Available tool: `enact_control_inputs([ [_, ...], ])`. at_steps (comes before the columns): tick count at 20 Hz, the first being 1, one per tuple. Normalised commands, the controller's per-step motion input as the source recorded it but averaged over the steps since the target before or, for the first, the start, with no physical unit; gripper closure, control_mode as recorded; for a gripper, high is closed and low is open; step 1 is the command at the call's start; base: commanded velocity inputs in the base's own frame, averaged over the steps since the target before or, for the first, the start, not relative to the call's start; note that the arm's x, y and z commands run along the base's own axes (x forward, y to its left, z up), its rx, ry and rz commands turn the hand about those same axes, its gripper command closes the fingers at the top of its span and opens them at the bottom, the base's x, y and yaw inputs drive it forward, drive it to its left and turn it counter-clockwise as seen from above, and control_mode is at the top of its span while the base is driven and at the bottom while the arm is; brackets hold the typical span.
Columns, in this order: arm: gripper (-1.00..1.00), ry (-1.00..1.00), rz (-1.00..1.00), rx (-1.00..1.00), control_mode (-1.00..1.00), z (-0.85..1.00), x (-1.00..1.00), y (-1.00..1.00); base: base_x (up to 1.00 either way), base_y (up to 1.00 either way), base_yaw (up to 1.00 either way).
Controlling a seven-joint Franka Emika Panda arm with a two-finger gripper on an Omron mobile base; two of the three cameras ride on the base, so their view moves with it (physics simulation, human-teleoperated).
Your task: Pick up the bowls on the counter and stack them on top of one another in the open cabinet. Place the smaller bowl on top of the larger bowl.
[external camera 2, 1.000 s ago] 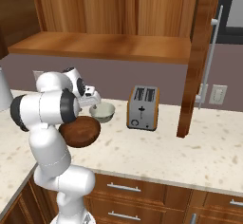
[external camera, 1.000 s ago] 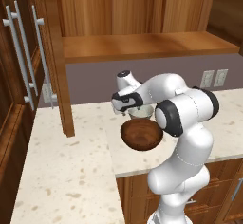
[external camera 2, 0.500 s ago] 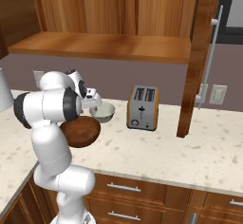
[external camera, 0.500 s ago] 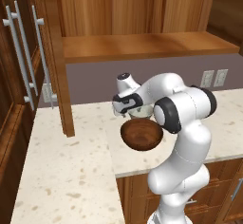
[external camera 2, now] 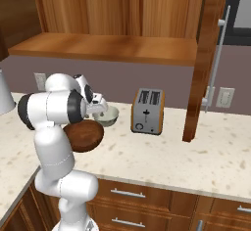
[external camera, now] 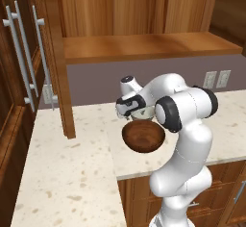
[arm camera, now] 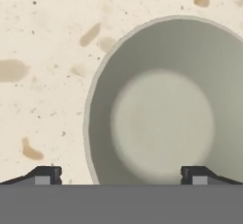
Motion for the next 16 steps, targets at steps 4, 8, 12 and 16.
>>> enact_control_inputs([
  [4, -1.0, 0.0, -0.02, 0.0, -1.0, -0.16, 0.01, -0.03, 0.0, 0.0, 0.0],
  [8, 1.0, 0.0, -0.01, 0.0, -1.0, -0.11, 0.01, 0.0, 0.0, 0.0, 0.0],
  [12, 1.0, 0.0, 0.0, 0.0, -1.0, -0.01, 0.0, -0.03, 0.0, 0.0, 0.0],
  [16, 1.0, -0.01, 0.0, 0.02, -1.0, 0.0, 0.0, -0.02, 0.0, 0.0, 0.0],
])
